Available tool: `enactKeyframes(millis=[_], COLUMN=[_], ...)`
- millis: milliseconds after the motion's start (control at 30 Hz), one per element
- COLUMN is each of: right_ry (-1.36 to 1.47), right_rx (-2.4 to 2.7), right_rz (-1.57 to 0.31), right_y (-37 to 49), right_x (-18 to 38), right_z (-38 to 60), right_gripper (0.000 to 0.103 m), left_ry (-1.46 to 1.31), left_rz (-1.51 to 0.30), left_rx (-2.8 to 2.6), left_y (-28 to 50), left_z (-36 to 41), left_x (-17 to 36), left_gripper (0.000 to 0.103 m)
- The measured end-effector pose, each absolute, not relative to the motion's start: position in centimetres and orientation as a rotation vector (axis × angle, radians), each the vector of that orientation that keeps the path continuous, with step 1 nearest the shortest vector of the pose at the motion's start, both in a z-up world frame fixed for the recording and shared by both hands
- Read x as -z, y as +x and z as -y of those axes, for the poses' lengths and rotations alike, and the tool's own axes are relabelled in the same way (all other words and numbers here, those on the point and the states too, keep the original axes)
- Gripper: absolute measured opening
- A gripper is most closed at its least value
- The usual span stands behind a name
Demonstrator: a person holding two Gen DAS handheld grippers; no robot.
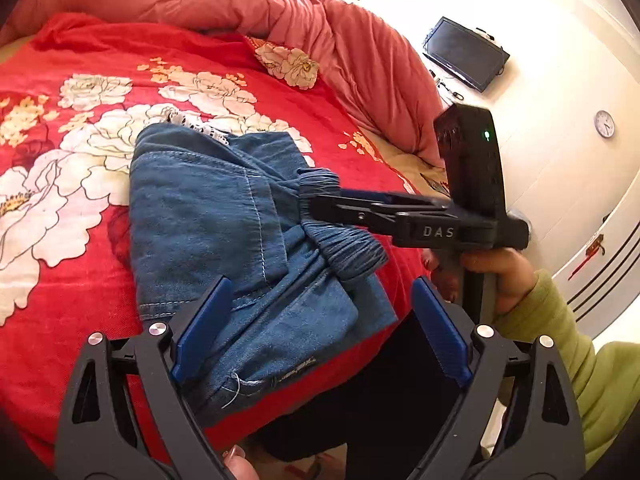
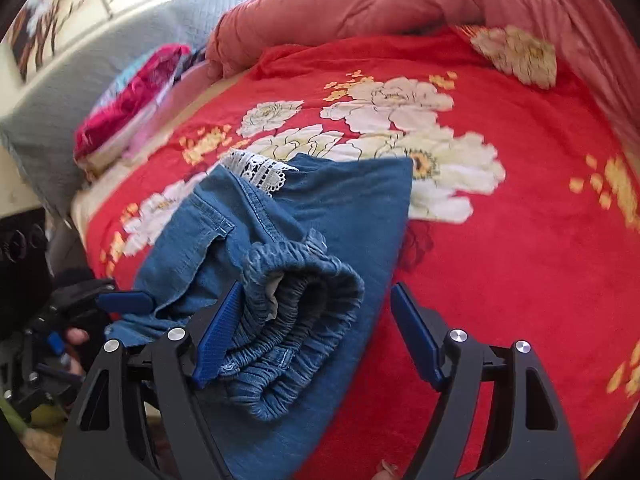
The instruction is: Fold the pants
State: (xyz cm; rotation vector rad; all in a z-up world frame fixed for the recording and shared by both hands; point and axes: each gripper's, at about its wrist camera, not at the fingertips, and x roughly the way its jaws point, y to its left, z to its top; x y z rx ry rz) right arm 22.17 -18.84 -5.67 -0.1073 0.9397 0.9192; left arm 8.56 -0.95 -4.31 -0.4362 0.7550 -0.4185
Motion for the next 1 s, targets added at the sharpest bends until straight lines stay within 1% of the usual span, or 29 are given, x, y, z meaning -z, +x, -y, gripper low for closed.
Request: enactKeyframes(millis=[133, 200, 333, 500, 533, 567, 600, 800, 1000], right_ry=[-0.096, -0.088, -0.114, -0.098, -0.097, -0.098, -0.101, -0.132, -0.207], right_rx=[-0.902, -0.888, -0.827, -0.799, -0.796, -0.795, -0.794, -0.809, -0.929], right_rz=[-0.924, -0.905, -0.826, -0.765, -0.751, -0.74, -0.728, -0.669, -0.631], right_y=[21.9, 21.6, 20.0, 18.1, 17.7, 17.3, 16.9, 14.1, 10.6], right_x=[5.5, 4.8, 2.8, 1.3, 1.0, 0.8, 0.6, -0.3, -0.4], right_z=[19.0, 19.4, 21.1, 23.2, 23.4, 23.6, 23.8, 23.7, 21.5], right_gripper=[0.074, 0.08, 0.08, 0.08, 0.082, 0.086, 0.087, 0.087, 0.087], left_ry=[-0.432, -0.42, -0.359, -0.335, -0.336, -0.341, -0.347, -0.371, -0.395], left_rz=[-0.749, -0.745, -0.729, -0.756, -0.763, -0.769, -0.775, -0.797, -0.82], left_rx=[0.412, 0.393, 0.307, 0.222, 0.21, 0.203, 0.195, 0.146, 0.107], left_y=[8.2, 7.8, 6.9, 6.9, 7.0, 7.0, 7.0, 7.0, 7.3], left_z=[0.9, 0.6, 0.2, -0.3, -0.4, -0.6, -0.8, -1.9, -2.9], left_x=[4.0, 3.5, 2.2, 1.7, 1.7, 1.8, 1.8, 1.7, 1.9], left_gripper=[0.084, 0.084, 0.085, 0.087, 0.087, 0.087, 0.087, 0.088, 0.088])
